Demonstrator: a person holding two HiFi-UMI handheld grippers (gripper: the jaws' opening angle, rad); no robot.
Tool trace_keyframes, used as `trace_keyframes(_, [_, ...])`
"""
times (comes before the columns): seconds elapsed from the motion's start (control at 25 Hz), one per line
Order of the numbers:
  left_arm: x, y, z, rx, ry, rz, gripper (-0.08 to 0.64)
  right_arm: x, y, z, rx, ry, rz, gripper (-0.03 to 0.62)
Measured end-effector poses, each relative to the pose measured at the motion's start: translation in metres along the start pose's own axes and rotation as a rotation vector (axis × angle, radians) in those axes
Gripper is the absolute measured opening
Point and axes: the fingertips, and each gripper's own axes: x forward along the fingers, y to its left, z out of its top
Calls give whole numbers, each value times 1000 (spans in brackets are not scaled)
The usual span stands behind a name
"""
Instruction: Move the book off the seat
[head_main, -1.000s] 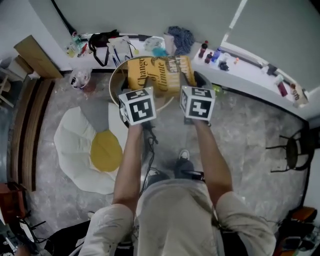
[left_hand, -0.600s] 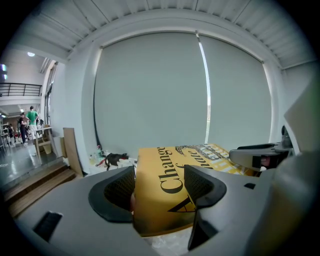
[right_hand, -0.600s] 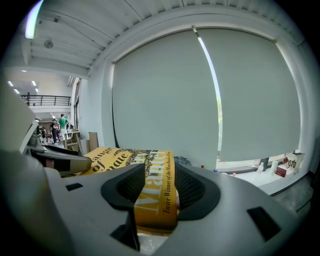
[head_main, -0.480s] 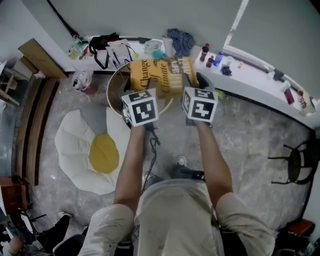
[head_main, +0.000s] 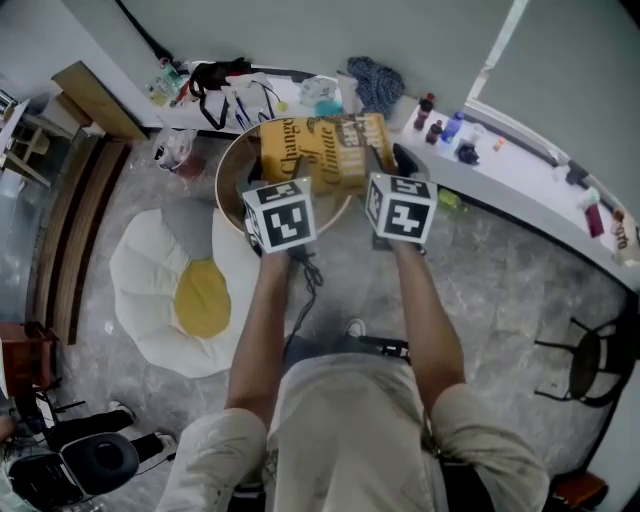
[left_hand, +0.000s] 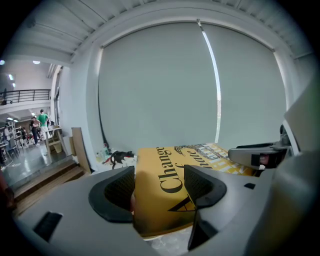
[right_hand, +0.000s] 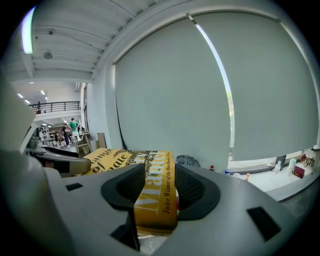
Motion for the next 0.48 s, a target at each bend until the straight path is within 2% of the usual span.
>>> trace_keyframes(0.2, [18, 15, -8, -6, 27, 34, 319, 27, 10, -9, -4, 28, 32, 190])
trace_keyframes(0.48, [66, 47, -23, -44, 82, 35, 319, 83, 32, -22, -34, 84, 43, 190])
